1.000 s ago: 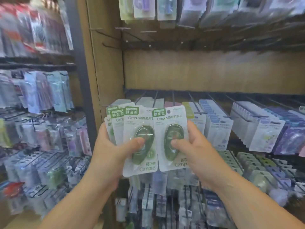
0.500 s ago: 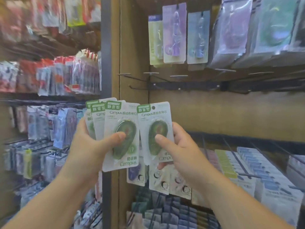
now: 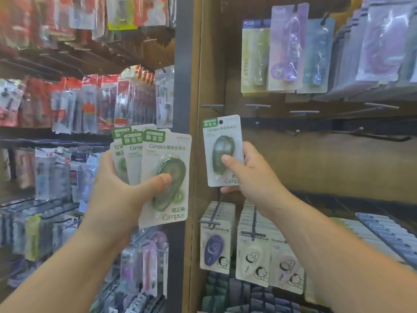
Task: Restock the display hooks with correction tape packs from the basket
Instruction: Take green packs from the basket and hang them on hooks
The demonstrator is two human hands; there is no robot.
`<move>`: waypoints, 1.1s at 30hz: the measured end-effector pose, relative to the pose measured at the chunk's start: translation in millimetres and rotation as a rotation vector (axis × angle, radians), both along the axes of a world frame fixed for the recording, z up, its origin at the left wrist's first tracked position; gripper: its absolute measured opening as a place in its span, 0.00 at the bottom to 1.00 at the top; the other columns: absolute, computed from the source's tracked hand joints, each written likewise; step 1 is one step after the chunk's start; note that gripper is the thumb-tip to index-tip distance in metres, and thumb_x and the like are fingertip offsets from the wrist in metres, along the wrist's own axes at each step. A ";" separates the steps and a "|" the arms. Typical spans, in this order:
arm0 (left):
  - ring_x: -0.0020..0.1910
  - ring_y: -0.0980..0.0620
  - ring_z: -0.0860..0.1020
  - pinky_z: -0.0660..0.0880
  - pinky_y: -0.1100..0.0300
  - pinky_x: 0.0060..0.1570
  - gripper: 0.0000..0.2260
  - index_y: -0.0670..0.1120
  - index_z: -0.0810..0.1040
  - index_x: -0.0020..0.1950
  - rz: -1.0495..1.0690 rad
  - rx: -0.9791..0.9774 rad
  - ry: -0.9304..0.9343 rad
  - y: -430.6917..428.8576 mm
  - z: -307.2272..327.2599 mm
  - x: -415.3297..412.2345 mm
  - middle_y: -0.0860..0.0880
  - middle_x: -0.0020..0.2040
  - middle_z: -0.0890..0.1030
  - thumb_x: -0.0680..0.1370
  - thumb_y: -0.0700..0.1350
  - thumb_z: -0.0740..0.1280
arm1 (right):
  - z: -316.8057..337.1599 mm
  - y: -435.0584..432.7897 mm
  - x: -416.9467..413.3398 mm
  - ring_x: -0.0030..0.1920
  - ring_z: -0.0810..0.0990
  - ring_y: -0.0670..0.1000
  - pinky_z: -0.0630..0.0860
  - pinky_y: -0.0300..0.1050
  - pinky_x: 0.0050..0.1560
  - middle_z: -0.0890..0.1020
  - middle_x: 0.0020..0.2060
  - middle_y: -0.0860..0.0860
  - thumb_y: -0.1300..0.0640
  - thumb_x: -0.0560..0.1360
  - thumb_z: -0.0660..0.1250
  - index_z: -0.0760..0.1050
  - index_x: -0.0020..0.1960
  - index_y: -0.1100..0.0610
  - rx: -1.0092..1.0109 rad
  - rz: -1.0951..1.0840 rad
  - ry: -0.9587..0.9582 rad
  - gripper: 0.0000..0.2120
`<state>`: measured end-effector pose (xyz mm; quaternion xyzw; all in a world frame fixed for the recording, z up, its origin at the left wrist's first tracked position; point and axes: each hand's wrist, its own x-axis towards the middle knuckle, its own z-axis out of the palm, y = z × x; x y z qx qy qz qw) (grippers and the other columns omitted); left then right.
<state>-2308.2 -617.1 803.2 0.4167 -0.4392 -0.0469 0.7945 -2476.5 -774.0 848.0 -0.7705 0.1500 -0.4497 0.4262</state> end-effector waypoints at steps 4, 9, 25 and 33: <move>0.53 0.46 0.87 0.85 0.51 0.44 0.32 0.51 0.73 0.64 -0.081 -0.031 -0.016 -3.2 0.4 15.4 0.48 0.57 0.87 0.62 0.40 0.79 | 0.2 3.6 16.2 0.48 0.87 0.45 0.85 0.47 0.40 0.84 0.55 0.45 0.54 0.84 0.64 0.72 0.63 0.49 0.000 -0.078 -0.025 0.08; 0.55 0.45 0.87 0.85 0.50 0.47 0.33 0.52 0.74 0.64 -0.173 -0.034 -0.048 -9.8 -0.6 30.0 0.48 0.58 0.87 0.62 0.39 0.80 | -1.9 9.6 26.5 0.49 0.86 0.45 0.86 0.50 0.44 0.82 0.57 0.45 0.54 0.84 0.63 0.72 0.64 0.50 0.004 -0.168 -0.039 0.09; 0.55 0.42 0.87 0.85 0.47 0.44 0.41 0.46 0.72 0.71 -0.287 -0.032 -0.037 -22.1 -14.1 45.1 0.45 0.60 0.86 0.59 0.43 0.81 | -13.2 4.8 45.3 0.48 0.87 0.46 0.86 0.48 0.43 0.83 0.54 0.46 0.54 0.84 0.62 0.73 0.61 0.51 0.040 -0.219 -0.137 0.06; 0.53 0.44 0.88 0.85 0.49 0.43 0.38 0.48 0.74 0.67 -0.247 -0.038 -0.025 -27.9 -17.5 46.4 0.47 0.58 0.87 0.58 0.43 0.81 | -5.9 -23.1 51.2 0.51 0.85 0.49 0.85 0.47 0.44 0.84 0.54 0.46 0.49 0.84 0.63 0.73 0.62 0.47 0.080 -0.267 0.060 0.08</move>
